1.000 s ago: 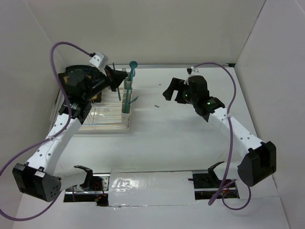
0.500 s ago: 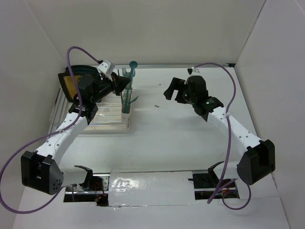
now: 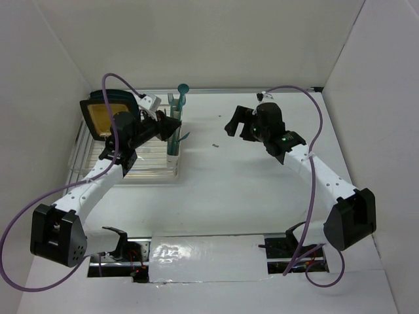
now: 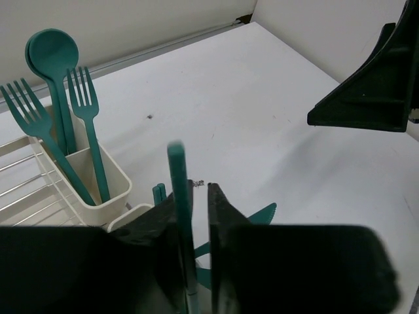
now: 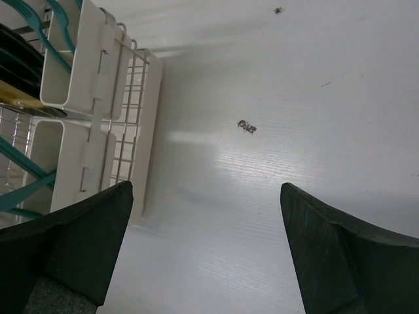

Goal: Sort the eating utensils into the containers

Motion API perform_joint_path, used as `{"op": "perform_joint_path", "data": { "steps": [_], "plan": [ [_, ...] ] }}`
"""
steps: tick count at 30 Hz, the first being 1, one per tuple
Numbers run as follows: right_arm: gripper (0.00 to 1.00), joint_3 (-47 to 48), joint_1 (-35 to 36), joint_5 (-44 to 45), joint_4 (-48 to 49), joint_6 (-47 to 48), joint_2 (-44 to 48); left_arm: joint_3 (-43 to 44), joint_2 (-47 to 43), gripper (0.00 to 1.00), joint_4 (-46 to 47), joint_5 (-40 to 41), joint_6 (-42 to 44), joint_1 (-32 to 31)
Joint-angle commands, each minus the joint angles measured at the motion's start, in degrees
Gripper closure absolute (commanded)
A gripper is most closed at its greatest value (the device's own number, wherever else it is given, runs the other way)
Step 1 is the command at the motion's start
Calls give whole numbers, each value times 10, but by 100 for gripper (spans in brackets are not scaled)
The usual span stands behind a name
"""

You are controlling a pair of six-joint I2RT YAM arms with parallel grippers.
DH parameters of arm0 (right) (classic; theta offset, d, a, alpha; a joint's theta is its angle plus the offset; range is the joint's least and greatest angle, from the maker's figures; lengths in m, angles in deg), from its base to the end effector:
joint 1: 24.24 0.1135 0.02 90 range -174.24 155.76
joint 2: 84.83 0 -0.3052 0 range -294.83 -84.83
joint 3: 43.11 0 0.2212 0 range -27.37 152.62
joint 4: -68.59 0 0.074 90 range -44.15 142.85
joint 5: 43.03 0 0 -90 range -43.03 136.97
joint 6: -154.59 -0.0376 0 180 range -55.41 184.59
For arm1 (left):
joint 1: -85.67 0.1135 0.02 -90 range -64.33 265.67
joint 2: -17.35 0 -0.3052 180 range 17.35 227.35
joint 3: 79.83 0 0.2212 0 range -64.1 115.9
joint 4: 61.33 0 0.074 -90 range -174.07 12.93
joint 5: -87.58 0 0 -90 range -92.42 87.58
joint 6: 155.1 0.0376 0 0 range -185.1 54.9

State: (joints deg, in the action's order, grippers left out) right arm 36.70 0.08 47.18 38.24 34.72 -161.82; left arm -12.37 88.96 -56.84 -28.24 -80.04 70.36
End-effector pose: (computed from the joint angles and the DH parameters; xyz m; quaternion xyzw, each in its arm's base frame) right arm 0.2472 0.1116 0.3702 0.0423 0.8540 0.2348 0.4624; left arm 0.2389 -0.0824 0.3877 0.1607 0.6867 -0.3324 0.6262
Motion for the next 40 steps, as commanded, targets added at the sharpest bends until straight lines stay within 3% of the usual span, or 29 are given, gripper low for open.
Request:
{"op": "perform_joint_path", "data": {
  "steps": [1, 7, 12, 17, 24, 32, 40],
  "plan": [
    [0, 11, -4, -20, 18, 9, 21, 7, -9, 69, 34, -15, 1, -4],
    [0, -19, -2, -2, 18, -19, 55, 29, -31, 35, 7, 1, 15, -5],
    [0, -20, -4, 5, 10, -5, 71, 56, -60, 14, -32, 28, 15, -4],
    [0, -6, -4, 37, -15, 3, 72, 107, -94, 8, -108, 84, 23, -3],
    [0, -18, -6, 116, -9, 14, 119, 131, -131, 5, -291, 144, 9, 13],
    [0, -36, -8, 204, -13, 81, 186, 78, -198, 5, -348, 167, -41, 38],
    [0, -60, -9, 218, 16, 84, 253, 28, -243, 6, -371, 192, -55, 45]
  ]
}}
